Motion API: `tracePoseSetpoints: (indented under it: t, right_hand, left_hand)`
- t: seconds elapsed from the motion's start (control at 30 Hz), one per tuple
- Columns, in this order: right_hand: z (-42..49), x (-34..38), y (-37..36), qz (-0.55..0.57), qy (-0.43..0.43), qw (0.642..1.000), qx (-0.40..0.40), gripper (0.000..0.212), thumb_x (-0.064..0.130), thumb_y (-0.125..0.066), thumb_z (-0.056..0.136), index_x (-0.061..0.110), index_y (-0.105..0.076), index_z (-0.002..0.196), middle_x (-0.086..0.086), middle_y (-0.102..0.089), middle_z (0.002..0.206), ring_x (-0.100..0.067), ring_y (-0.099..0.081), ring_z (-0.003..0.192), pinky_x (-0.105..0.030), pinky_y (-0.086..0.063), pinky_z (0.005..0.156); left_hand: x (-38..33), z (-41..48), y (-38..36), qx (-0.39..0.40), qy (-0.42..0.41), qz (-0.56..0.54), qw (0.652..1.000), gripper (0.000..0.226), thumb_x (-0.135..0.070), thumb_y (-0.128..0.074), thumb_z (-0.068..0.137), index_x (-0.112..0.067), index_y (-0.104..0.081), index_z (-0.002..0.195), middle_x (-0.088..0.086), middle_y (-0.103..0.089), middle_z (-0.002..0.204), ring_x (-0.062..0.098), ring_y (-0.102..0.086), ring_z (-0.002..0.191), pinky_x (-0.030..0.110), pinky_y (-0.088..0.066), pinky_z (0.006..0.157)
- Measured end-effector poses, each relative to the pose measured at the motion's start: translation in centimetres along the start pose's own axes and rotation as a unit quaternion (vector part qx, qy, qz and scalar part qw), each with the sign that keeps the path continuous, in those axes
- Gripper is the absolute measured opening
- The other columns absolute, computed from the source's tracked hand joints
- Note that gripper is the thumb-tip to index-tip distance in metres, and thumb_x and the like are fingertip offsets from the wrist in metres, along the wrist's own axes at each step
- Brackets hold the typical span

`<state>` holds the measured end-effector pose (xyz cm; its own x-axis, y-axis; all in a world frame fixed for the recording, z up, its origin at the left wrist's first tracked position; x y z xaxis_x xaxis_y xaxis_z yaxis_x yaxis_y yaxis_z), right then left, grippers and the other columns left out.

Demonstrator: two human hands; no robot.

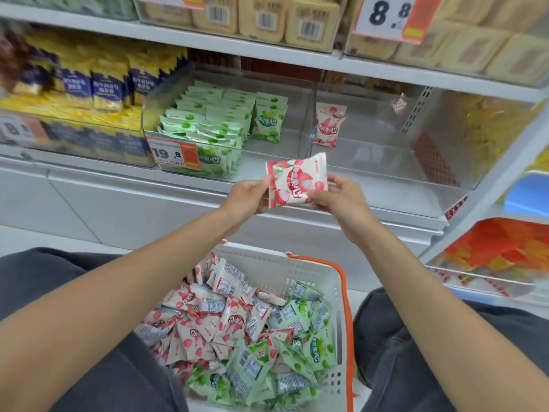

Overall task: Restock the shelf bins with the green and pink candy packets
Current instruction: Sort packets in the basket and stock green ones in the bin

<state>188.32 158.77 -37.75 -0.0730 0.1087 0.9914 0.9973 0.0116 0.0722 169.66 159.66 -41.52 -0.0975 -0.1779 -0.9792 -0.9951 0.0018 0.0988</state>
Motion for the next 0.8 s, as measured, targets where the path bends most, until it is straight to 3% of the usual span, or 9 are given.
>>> tracePoseSetpoints:
  t: [0.07,0.13,0.27,0.37,0.43,0.5,0.63,0.7,0.8]
  right_hand:
    - [1.1,2.8,2.5,-0.004,0.048,0.997,-0.065,0.028,0.000,-0.068,0.084,0.008,-0.060,0.109,-0.004,-0.072,0.092,-0.013,-0.070,0.073,-0.024,-0.057,0.066]
    - [2.8,5.5,5.4,-0.012,0.093,0.986,-0.136,0.024,0.002,-0.068,0.084,0.011,-0.061,0.105,0.001,-0.071,0.086,-0.006,-0.067,0.065,-0.018,-0.053,0.059]
    - [8.7,7.5,9.8,-0.109,0.094,0.967,-0.211,0.017,0.005,-0.067,0.084,0.010,-0.066,0.100,-0.006,-0.069,0.090,-0.011,-0.063,0.068,-0.021,-0.051,0.057]
    - [14.3,6.5,10.3,-0.273,0.053,0.943,-0.182,0.013,0.010,-0.069,0.083,0.008,-0.068,0.095,-0.008,-0.064,0.087,-0.019,-0.057,0.079,-0.030,-0.047,0.063]
    - [17.8,5.1,9.3,-0.311,0.008,0.943,-0.118,0.021,0.009,-0.071,0.082,0.005,-0.067,0.102,-0.006,-0.062,0.092,-0.018,-0.058,0.087,-0.032,-0.049,0.075]
    - [20.8,4.0,7.9,-0.313,-0.012,0.946,-0.079,0.036,0.007,-0.072,0.082,0.000,-0.063,0.116,-0.007,-0.063,0.105,-0.018,-0.059,0.096,-0.028,-0.047,0.082]
    - [24.2,2.7,7.7,-0.221,-0.028,0.961,-0.161,0.062,0.011,-0.072,0.083,0.009,-0.042,0.137,-0.011,-0.051,0.136,-0.026,-0.052,0.123,-0.027,-0.042,0.095]
    - [24.9,1.5,7.6,-0.192,-0.065,0.968,-0.149,0.067,0.011,-0.074,0.082,0.005,-0.040,0.139,-0.012,-0.049,0.139,-0.028,-0.050,0.125,-0.029,-0.043,0.092]
    - [25.1,-0.1,7.0,-0.283,-0.129,0.945,-0.098,0.063,0.015,-0.078,0.079,0.000,-0.045,0.131,-0.011,-0.055,0.132,-0.028,-0.057,0.118,-0.030,-0.050,0.091]
  left_hand:
    - [-3.5,1.2,-0.2,-0.034,-0.079,0.039,0.995,0.033,-0.033,-0.042,0.104,-0.013,-0.067,0.098,0.002,-0.071,0.091,0.010,-0.063,0.071,0.021,-0.048,0.065]
    - [-6.8,3.1,-0.6,-0.073,-0.154,0.098,0.980,0.031,-0.030,-0.043,0.103,-0.012,-0.068,0.098,0.001,-0.070,0.089,0.008,-0.058,0.066,0.022,-0.047,0.064]
    - [-10.5,8.5,-3.1,-0.097,-0.171,0.172,0.965,0.037,-0.036,-0.043,0.102,-0.008,-0.067,0.093,0.004,-0.069,0.085,0.017,-0.057,0.071,0.037,-0.048,0.079]
    - [-10.6,11.9,-5.1,-0.091,-0.143,0.228,0.959,0.041,-0.043,-0.039,0.102,-0.011,-0.059,0.087,0.005,-0.063,0.082,0.024,-0.058,0.081,0.036,-0.043,0.075]
    - [-10.0,13.2,-5.9,-0.088,-0.143,0.253,0.953,0.039,-0.043,-0.035,0.103,-0.014,-0.054,0.085,0.002,-0.058,0.081,0.023,-0.055,0.082,0.032,-0.038,0.071]
    - [-9.5,14.0,-6.2,-0.087,-0.150,0.261,0.950,0.044,-0.044,-0.031,0.103,-0.012,-0.056,0.087,0.005,-0.058,0.086,0.025,-0.055,0.084,0.032,-0.038,0.073]
    - [-9.0,14.2,-6.1,-0.090,-0.157,0.279,0.943,0.051,-0.045,-0.027,0.103,-0.013,-0.045,0.068,0.003,-0.047,0.067,0.023,-0.048,0.067,0.034,-0.032,0.061]
    - [-9.0,14.1,-6.1,-0.089,-0.157,0.280,0.943,0.055,-0.045,-0.026,0.103,-0.007,-0.049,0.071,0.006,-0.049,0.069,0.023,-0.049,0.067,0.034,-0.032,0.062]
    - [-9.0,14.0,-6.2,-0.090,-0.168,0.279,0.941,0.056,-0.044,-0.025,0.104,-0.003,-0.051,0.077,0.007,-0.051,0.072,0.022,-0.049,0.069,0.034,-0.032,0.062]
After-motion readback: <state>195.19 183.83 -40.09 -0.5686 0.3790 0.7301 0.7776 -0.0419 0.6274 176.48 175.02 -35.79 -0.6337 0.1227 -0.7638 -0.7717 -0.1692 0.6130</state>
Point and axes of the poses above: each hand's wrist, its own z-axis towards the middle knuckle, its own y-axis out of the back of the hand, x = y × z, the point moved 5 cm from there along z, towards the middle knuckle
